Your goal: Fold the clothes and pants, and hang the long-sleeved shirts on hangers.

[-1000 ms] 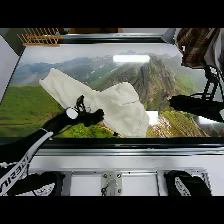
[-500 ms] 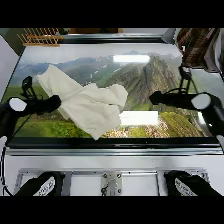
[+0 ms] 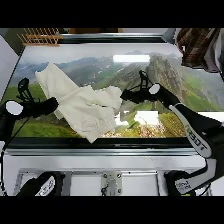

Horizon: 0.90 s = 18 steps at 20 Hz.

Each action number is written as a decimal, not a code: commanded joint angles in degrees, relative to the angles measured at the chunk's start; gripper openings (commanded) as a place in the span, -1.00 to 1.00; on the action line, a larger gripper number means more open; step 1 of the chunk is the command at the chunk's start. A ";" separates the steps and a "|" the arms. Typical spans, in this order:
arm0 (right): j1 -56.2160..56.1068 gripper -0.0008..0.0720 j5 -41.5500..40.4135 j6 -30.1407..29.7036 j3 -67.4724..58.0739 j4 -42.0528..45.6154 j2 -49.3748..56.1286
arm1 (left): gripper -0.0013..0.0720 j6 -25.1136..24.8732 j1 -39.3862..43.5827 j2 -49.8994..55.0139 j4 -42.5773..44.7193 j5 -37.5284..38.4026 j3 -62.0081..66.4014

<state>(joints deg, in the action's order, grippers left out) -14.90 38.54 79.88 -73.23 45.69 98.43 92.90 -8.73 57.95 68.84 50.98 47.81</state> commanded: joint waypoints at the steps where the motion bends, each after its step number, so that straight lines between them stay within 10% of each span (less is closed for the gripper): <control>1: -1.68 0.75 0.72 -0.81 -5.88 -8.52 8.81 | -0.93 -0.07 0.42 -0.09 0.17 0.04 -0.04; 4: -1.68 0.28 1.38 -1.14 -8.24 -11.89 12.02 | -0.93 -0.07 0.42 -0.09 0.15 0.02 -0.04; 7: -1.62 -0.89 1.44 -6.34 -9.01 -11.87 11.96 | -0.93 -0.09 0.39 -0.09 0.22 0.00 -0.02; 18: 3.02 -0.94 18.43 -6.54 -20.31 18.21 -30.60 | -0.93 -2.47 1.03 -16.46 2.03 4.83 32.65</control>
<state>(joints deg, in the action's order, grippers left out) -12.78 51.94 70.54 -91.46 56.71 80.16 90.91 -9.34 47.16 70.70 54.39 72.93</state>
